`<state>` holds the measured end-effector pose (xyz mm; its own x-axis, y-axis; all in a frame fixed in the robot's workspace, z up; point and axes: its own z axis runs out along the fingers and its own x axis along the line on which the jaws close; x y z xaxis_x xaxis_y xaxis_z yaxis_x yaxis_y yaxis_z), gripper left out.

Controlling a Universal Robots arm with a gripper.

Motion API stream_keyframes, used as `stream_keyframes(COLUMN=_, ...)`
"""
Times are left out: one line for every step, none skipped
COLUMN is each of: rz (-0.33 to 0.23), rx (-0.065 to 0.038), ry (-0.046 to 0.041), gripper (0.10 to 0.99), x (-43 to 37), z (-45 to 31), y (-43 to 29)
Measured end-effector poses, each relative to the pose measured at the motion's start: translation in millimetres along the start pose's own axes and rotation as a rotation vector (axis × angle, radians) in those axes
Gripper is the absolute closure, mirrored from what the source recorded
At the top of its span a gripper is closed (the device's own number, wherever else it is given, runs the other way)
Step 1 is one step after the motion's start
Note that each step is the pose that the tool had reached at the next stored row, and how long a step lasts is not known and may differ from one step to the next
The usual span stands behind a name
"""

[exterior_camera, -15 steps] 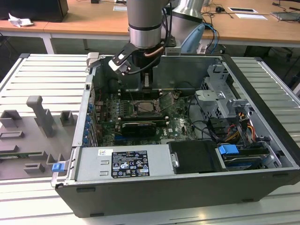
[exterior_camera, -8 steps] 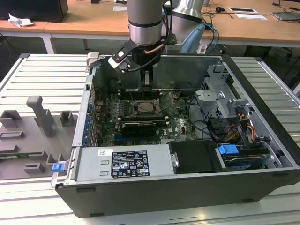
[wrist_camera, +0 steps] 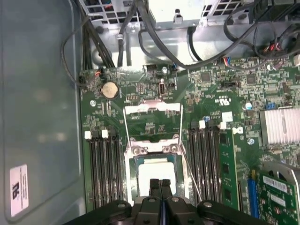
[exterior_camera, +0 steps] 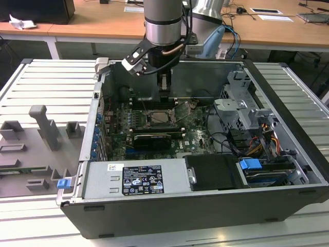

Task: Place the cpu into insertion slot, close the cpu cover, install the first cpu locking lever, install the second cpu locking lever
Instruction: 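Close the cpu cover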

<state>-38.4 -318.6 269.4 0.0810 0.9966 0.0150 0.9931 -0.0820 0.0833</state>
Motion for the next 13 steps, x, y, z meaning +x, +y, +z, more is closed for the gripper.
stream_keyframes(rz=0.0, rx=0.0, ry=0.0, gripper=0.98, x=0.1, z=0.1, y=1.3)
stream_keyframes(rz=0.0, rx=0.0, ry=0.0, gripper=0.98, x=0.2, z=0.2, y=2.3)
stream_keyframes(rz=0.0, rx=0.001, ry=0.0, gripper=0.98, x=0.4, z=0.4, y=4.6)
stream_keyframes(rz=0.0, rx=0.001, ry=0.0, gripper=0.98, x=0.4, z=0.5, y=5.4)
stream_keyframes(rz=0.0, rx=0.001, ry=0.0, gripper=0.98, x=0.5, z=0.5, y=6.2)
stream_keyframes(rz=0.0, rx=0.001, ry=0.0, gripper=0.98, x=0.6, z=0.6, y=7.5)
stream_keyframes(rz=0.0, rx=0.001, ry=0.0, gripper=0.98, x=0.7, z=0.8, y=8.6)
stream_keyframes(rz=0.0, rx=0.001, ry=0.0, gripper=0.98, x=0.8, z=0.9, y=9.9)
stream_keyframes(rz=0.0, rx=0.001, ry=0.0, gripper=0.98, x=0.9, z=0.9, y=10.9)
stream_keyframes(rz=0.0, rx=0.001, ry=0.0, gripper=0.98, x=1.0, z=1.1, y=12.2)
stream_keyframes(rz=0.0, rx=0.001, ry=0.0, gripper=0.98, x=1.0, z=1.1, y=12.8)
stream_keyframes(rz=0.0, rx=0.001, ry=0.0, gripper=0.98, x=1.1, z=1.2, y=13.3)
stream_keyframes(rz=0.0, rx=0.001, ry=0.0, gripper=0.98, x=1.2, z=1.2, y=14.1)
